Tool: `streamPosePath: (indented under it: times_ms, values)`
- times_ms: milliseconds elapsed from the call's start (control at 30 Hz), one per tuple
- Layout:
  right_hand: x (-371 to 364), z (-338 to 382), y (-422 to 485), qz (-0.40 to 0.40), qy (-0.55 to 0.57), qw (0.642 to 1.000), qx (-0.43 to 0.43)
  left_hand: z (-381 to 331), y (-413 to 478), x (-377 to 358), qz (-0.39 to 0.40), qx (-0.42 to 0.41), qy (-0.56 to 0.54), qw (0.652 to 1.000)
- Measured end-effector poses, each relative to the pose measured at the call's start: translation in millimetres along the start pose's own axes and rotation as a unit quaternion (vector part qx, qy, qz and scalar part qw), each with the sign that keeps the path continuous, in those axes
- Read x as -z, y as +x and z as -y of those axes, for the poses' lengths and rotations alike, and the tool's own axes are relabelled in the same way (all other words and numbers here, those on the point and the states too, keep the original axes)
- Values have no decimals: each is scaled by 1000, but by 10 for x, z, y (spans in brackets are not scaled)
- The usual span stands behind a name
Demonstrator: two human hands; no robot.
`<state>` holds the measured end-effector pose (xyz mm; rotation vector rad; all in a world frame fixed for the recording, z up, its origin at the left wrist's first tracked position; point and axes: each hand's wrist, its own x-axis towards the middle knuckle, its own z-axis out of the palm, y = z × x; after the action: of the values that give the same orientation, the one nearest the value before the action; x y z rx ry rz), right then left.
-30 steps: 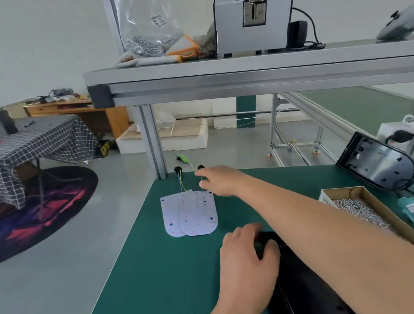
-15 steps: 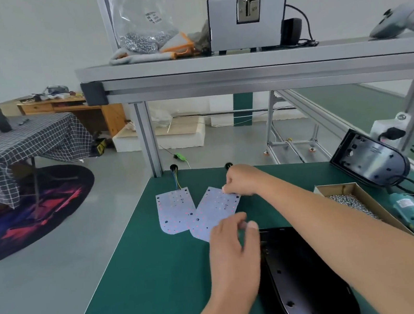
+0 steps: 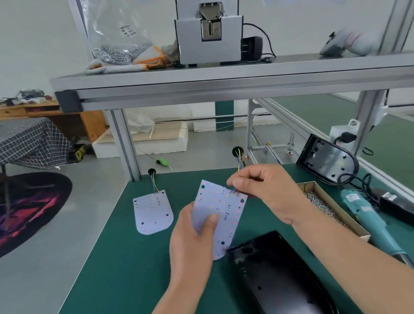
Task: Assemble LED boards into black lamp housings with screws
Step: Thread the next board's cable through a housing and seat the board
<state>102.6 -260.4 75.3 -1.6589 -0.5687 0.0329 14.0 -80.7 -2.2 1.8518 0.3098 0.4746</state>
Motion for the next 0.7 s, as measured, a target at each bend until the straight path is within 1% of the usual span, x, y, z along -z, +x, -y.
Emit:
streamPosePath:
  times_ms: [67, 100, 133, 200, 233, 300, 367, 400, 467, 533, 567, 633, 700]
  values:
    - [40, -2, -36, -14, 81, 997, 5, -27, 2, 44, -37, -15, -28, 999]
    - [68, -16, -17, -43, 124, 991, -10, -36, 2, 82, -52, -18, -47, 997]
    - [106, -47, 28, -79, 150, 985, -38, -43, 6, 119, -63, -25, -67, 995]
    - [165, -86, 138, -134, 162, 969, -127, -56, -1, 163, -69, -51, -109, 990]
    - [187, -94, 188, -135, 164, 962, -169, -80, -16, 173, -59, -65, -124, 988]
    - [211, -127, 259, -100, 169, 953, -232, -150, -76, 164, -8, -85, -146, 986]
    - [196, -159, 296, -63, 162, 949, -263, -203, -141, 145, 60, -105, -160, 980]
    - [179, -174, 305, -63, 160, 947, -270, -215, -168, 136, 95, -115, -164, 975]
    - [152, -200, 303, -92, 154, 948, -261, -247, -202, 132, 152, -122, -176, 965]
    - [143, -228, 258, -127, 137, 951, -245, -285, -214, 145, 186, -108, -194, 957]
    - [150, -223, 208, -132, 122, 954, -238, -295, -210, 148, 199, -89, -210, 953]
    - [144, -183, 70, -100, 82, 969, -212, -309, -197, 141, 227, -33, -254, 940]
    - [122, -121, -109, -35, 65, 981, -178, -303, -178, 126, 244, 4, -273, 931]
